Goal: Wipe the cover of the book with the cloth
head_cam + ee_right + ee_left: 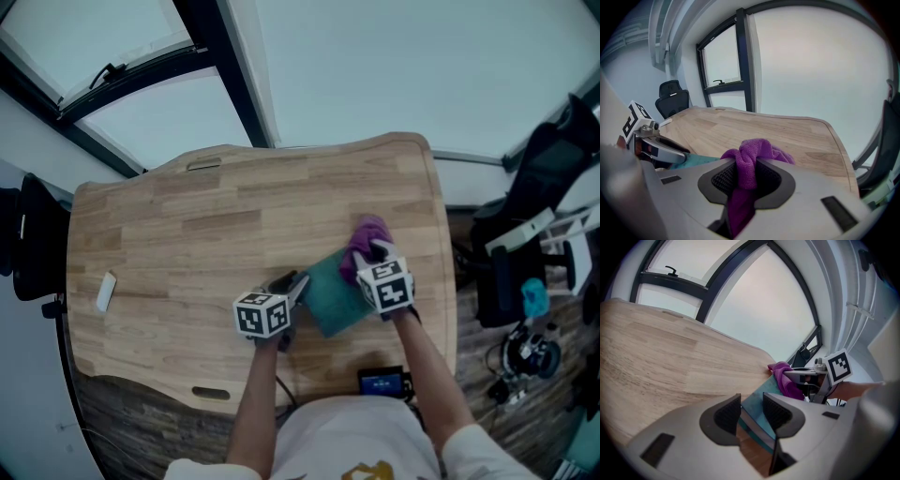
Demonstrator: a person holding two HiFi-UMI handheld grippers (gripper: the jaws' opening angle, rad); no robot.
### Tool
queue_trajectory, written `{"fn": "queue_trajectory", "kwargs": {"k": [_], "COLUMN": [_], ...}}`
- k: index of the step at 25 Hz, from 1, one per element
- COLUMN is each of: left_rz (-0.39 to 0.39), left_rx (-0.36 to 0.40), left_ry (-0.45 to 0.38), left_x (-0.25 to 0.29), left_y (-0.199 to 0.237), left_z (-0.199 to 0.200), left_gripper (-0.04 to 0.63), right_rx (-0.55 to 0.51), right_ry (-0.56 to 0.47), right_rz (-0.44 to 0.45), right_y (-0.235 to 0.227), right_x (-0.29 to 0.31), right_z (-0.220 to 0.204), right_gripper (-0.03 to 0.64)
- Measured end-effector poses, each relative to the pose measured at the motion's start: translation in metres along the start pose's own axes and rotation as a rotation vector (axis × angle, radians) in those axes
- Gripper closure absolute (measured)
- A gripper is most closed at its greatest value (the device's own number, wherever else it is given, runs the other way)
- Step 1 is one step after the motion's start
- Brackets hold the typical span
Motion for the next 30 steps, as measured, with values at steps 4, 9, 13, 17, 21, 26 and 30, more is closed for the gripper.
{"fn": "queue_trajectory", "kwargs": {"k": [4,9,13,17,21,26,30], "left_rz": [0.0,0.002,0.003,0.004,0.005,0.005,0.006], "left_rx": [0.001,0.003,0.003,0.004,0.005,0.005,0.005], "left_ry": [0.0,-0.002,-0.003,-0.005,-0.006,-0.005,-0.004], "left_x": [0.0,0.0,0.0,0.001,0.0,0.0,0.0], "left_y": [0.0,0.001,0.001,0.001,0.0,0.0,0.0], "left_z": [0.0,0.0,0.0,0.0,0.0,0.0,0.0], "left_gripper": [0.445,0.445,0.445,0.446,0.446,0.446,0.446], "right_rx": [-0.012,-0.017,-0.025,-0.034,-0.045,-0.053,-0.066], "right_ry": [-0.001,0.003,0.0,0.001,0.0,0.001,-0.001], "right_rz": [0.017,0.032,0.046,0.064,0.077,0.095,0.109], "right_y": [0.01,0.019,0.028,0.038,0.046,0.058,0.065], "right_x": [0.002,0.003,0.004,0.005,0.005,0.005,0.006], "right_z": [0.0,0.0,0.001,0.001,0.001,-0.001,-0.001], "right_gripper": [0.54,0.54,0.54,0.54,0.54,0.54,0.54]}}
Point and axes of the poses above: the fingertips, and each gripper's own axes: x forward along the fingers, y to its left, z out of its top, the point moved 2 cm from there along -x, backward along the fingers, and after that the axes turned 1 degree about y, right-handed, at the moved point
